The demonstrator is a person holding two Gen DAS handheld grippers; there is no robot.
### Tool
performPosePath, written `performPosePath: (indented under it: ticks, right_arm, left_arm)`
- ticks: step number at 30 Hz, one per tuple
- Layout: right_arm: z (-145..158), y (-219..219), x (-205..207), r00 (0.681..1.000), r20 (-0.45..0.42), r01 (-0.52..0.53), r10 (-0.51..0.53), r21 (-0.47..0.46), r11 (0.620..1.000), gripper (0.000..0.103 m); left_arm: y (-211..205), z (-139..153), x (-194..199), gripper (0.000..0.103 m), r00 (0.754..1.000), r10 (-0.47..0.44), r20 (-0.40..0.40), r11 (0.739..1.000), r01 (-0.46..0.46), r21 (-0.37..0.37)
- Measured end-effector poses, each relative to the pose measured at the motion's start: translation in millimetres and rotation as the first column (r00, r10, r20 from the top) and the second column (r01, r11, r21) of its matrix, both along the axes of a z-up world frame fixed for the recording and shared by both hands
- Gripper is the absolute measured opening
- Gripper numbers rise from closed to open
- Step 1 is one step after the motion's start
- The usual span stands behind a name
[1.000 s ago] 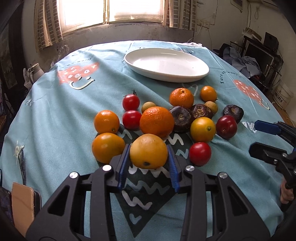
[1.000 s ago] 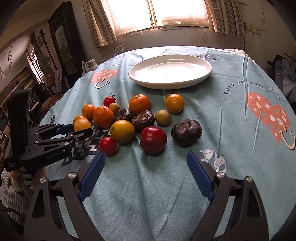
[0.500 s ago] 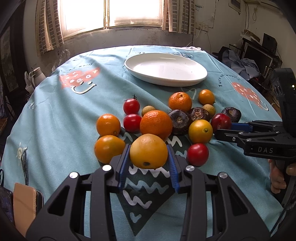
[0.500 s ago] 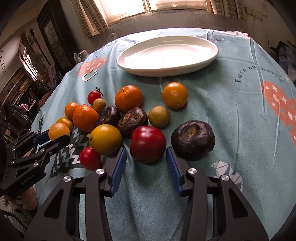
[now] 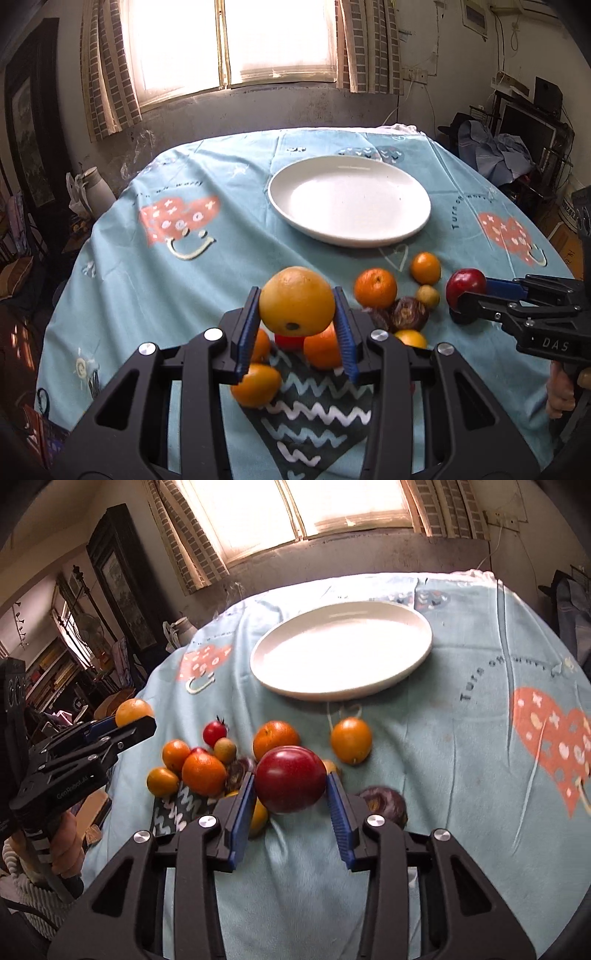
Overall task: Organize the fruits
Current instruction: 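Carry both fruits onto the white plate and open both tools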
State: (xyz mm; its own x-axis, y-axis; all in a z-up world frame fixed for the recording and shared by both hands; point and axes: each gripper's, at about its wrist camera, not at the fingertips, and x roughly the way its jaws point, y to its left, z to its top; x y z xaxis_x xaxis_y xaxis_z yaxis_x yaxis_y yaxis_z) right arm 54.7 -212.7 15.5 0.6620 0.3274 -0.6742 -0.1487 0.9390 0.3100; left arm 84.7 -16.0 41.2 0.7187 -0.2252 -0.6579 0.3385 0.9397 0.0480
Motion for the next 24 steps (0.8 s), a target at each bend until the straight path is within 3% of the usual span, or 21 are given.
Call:
performPosePath:
  ticks: [5,13,15,19,24]
  right_arm:
    - [21.5,-3.3,54.1,0.997,0.062,0.053,-0.05,-0.036,0.998,0.04]
    - [-14.9,-18.7,118.9,0.995,-0.003,0.098,-0.099,-0.016,0.995,0.041]
    - [-22.2,-21.5,125.8,0.995,-0.025,0.096,-0.097,-0.027,0.995,0.043]
    - [-19.0,-29.0,122.5,0.991,0.021,0.136,-0.135,-0.064,0.989,0.063]
    - [3.2,-33.1,99.4,0.989,0.078,0.13,-0.128,-0.019,0.991,0.063]
  left_arm:
    - [-36.1,1.5,57.3,0.039,0.997,-0.024,-0.067,0.999,0.021,-0.044]
    - [-76.2,-36.1,117.7,0.039,0.987,-0.059,-0.149,0.998,0.053,-0.044]
    - [-83.7,-45.9,126.1,0.04,0.985,-0.06,-0.163,0.998,0.056,-0.029]
    - [-83.0,-56.3,132.1,0.05,0.983,-0.048,-0.178,0.999,0.044,-0.024]
    - [-47.8,-31.5,112.7,0.05,0.991,-0.008,-0.132,0.997,-0.002,-0.076]
